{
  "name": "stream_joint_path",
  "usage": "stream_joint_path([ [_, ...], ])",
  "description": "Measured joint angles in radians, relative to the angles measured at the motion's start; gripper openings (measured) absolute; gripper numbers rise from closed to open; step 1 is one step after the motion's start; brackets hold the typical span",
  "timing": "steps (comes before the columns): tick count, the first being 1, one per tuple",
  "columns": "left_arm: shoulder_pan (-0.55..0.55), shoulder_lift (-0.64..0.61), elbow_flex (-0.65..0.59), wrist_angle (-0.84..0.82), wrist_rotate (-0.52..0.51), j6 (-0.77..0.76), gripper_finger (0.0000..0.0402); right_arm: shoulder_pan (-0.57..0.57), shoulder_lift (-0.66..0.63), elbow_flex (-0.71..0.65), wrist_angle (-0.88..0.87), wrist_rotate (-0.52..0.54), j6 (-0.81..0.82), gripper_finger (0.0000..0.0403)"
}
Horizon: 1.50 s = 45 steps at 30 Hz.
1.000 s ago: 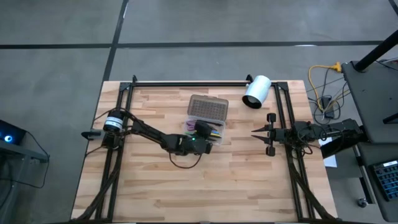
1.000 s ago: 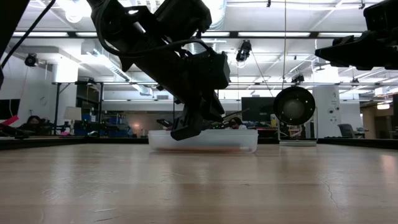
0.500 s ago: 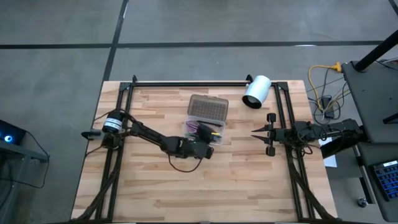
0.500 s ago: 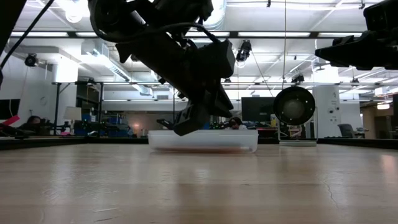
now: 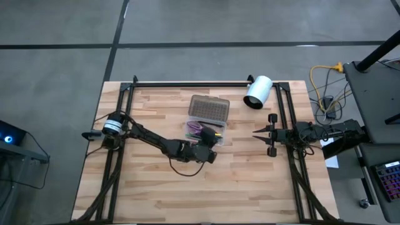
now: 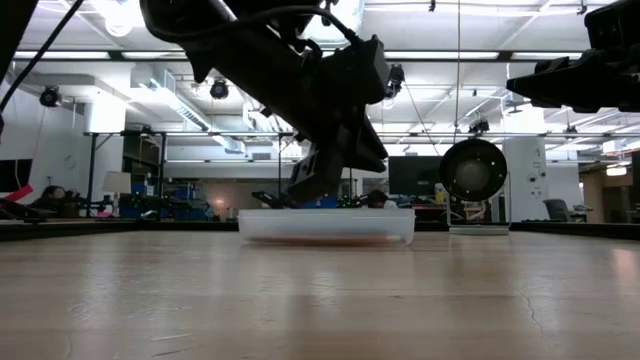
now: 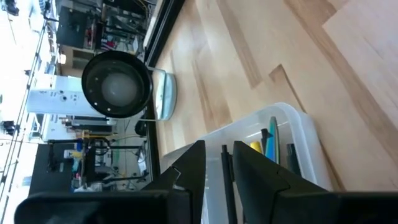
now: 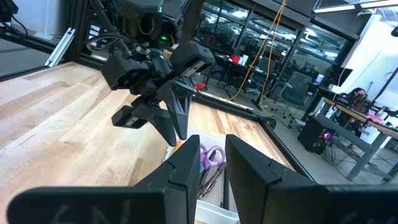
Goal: Pick & place school supplies into a supply box
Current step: Return to Home Position
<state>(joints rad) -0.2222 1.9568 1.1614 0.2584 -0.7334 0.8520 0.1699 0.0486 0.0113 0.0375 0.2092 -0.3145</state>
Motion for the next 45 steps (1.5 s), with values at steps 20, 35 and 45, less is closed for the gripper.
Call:
stream_joint_path([
  [20,0.223,-0.164,-0.045,-0.272,0.903,-0.331,0.0067,0.000,0.000,0.000,0.000,0.000,0.000,0.0068],
  [35,0.552,-0.371,-0.081,-0.487,0.920,-0.957,0.0067,0.000,0.000,0.000,0.000,0.000,0.000,0.0068],
  [45,0.380,-0.637,-0.577,0.280,0.866,-0.734,0.0067,0.000,0.000,0.000,0.000,0.000,0.000,0.0068],
])
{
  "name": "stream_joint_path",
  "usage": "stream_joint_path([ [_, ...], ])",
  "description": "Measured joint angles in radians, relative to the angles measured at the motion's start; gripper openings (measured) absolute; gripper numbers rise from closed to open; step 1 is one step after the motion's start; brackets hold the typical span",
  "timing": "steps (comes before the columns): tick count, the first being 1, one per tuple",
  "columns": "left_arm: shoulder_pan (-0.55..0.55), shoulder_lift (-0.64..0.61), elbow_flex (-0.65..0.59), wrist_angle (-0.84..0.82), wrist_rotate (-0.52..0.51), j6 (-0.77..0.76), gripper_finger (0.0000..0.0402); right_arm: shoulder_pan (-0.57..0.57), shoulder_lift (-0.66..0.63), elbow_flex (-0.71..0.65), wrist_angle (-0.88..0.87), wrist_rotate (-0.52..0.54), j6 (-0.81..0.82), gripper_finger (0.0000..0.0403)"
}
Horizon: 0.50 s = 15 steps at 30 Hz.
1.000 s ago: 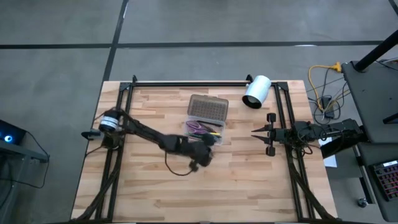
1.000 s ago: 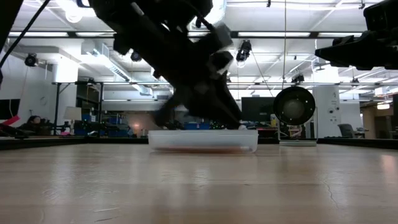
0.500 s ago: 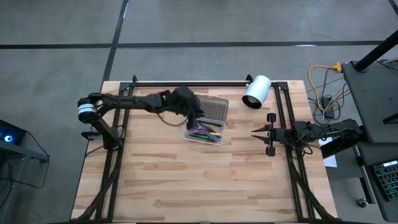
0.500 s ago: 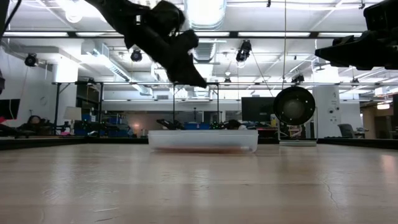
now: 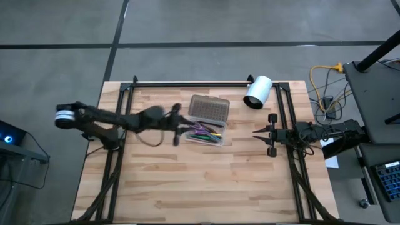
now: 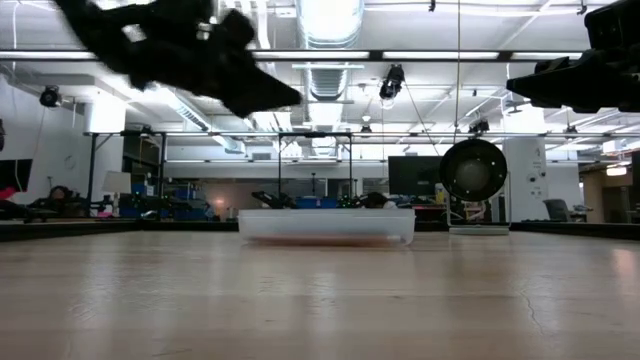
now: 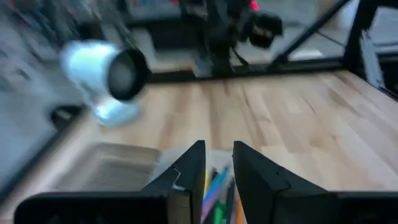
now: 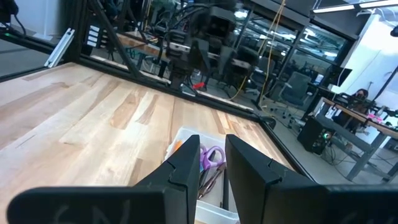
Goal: Pick & place school supplies into a supply box
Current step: Return to Home Position
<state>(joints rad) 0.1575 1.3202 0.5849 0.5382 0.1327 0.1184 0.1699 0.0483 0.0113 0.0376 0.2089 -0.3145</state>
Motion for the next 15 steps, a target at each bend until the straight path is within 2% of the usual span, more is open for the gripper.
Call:
stream_joint_path([
  [2,-0.035,-0.089,-0.105,0.087,-0.086,0.025,0.0067,0.000,0.000,0.000,0.001,0.001,0.000,0.0068],
  [4,-0.049,-0.192,-0.174,0.080,-0.126,0.043,0.0067,0.000,0.000,0.000,0.000,0.000,0.000,0.0068],
  [15,-0.048,-0.763,-0.479,0.091,-0.124,0.022,0.0067,0.000,0.000,0.000,0.000,0.000,0.000,0.0068],
])
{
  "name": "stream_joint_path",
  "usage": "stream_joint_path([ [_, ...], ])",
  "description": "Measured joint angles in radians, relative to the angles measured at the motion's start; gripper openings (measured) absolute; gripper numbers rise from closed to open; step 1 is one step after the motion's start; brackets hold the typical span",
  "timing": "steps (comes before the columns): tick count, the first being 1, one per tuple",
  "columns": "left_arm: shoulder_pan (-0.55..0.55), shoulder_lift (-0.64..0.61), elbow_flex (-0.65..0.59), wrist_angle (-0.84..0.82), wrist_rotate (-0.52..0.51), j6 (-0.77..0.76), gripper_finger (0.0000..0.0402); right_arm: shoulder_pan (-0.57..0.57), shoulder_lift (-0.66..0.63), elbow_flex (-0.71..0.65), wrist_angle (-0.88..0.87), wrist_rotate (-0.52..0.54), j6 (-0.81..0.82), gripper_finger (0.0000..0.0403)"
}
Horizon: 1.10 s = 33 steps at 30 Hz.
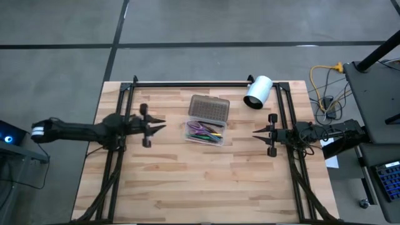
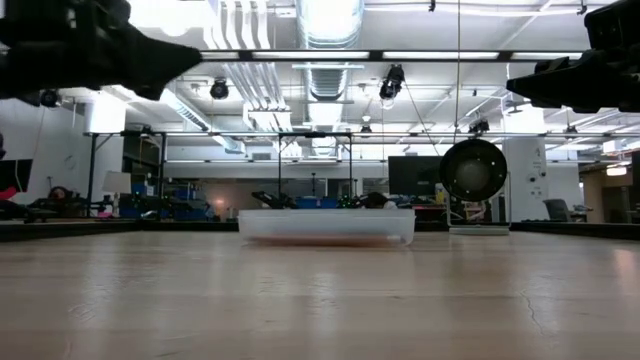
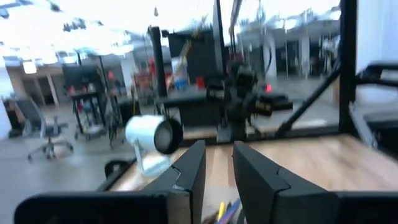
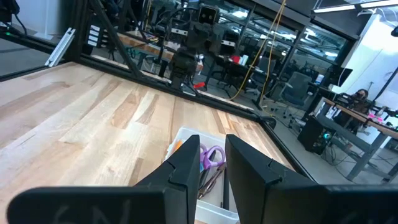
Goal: Pick & place school supplies into a supply box
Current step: Return to Home Position
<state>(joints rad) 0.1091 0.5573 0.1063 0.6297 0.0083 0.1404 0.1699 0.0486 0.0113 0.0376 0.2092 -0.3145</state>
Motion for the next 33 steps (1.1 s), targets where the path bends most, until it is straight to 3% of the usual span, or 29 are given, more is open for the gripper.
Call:
stream_joint_path([
  [10,-0.004,-0.393,-0.091,-0.149,0.007,-0.045,0.0067,0.000,0.000,0.000,0.000,0.000,0.000,0.0068],
  [16,-0.004,-0.557,-0.094,-0.394,0.014,-0.064,0.0067,0.000,0.000,0.000,0.000,0.000,0.000,0.0068],
  [21,-0.004,-0.523,-0.092,-0.542,0.016,-0.064,0.0067,0.000,0.000,0.000,0.000,0.000,0.000,0.0068],
  [33,-0.004,-0.310,-0.096,-0.604,0.015,-0.064,0.0066,0.000,0.000,0.000,0.000,0.000,0.000,0.0068],
])
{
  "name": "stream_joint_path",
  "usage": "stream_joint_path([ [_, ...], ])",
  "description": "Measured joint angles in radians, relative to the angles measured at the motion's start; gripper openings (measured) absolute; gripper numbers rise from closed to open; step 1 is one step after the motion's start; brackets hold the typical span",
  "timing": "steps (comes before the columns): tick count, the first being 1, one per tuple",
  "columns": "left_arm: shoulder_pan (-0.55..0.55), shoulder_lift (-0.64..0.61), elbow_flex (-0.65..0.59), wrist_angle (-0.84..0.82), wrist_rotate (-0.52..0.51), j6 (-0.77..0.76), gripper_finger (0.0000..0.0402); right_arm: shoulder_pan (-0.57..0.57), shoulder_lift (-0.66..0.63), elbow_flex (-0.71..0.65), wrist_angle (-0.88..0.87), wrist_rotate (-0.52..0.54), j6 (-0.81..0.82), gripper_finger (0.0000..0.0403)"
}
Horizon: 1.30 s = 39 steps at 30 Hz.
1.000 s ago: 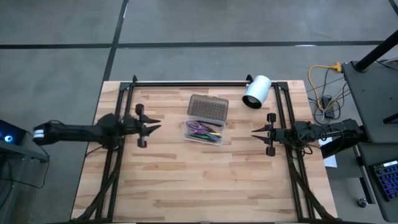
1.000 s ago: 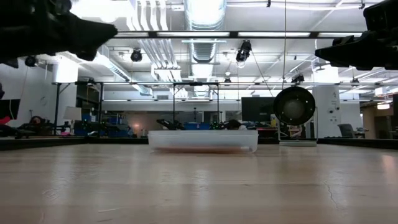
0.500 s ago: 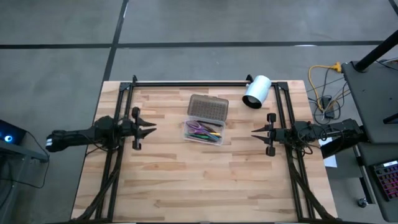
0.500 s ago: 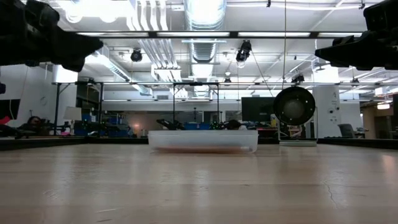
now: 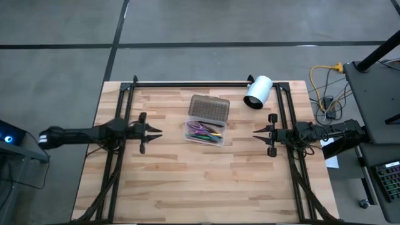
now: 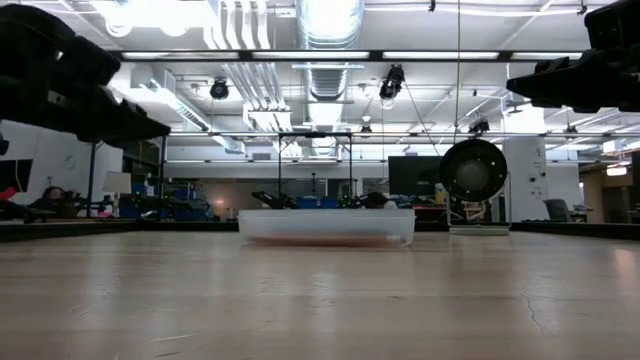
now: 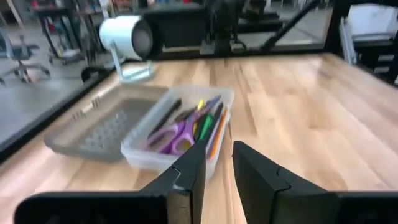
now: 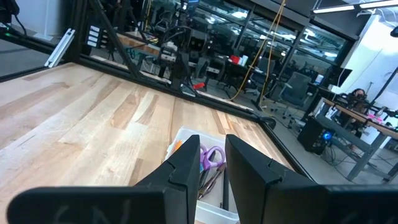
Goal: Pick & place school supplies into a supply box
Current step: Return to Home Position
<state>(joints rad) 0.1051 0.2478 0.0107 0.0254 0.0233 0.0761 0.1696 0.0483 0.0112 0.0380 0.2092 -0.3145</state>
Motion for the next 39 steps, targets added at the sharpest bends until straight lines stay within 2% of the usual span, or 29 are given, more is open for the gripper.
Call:
stream_joint_path([
  [9,0.000,0.156,0.000,0.004,0.000,0.000,0.0066,0.000,0.000,0.000,0.000,0.000,0.000,0.0068],
  [21,0.000,0.304,0.000,0.004,0.000,0.000,0.0066,0.000,0.000,0.000,0.000,0.000,0.000,0.0068],
  [39,0.000,0.389,0.000,0.004,0.000,0.000,0.0066,0.000,0.000,0.000,0.000,0.000,0.000,0.0068],
])
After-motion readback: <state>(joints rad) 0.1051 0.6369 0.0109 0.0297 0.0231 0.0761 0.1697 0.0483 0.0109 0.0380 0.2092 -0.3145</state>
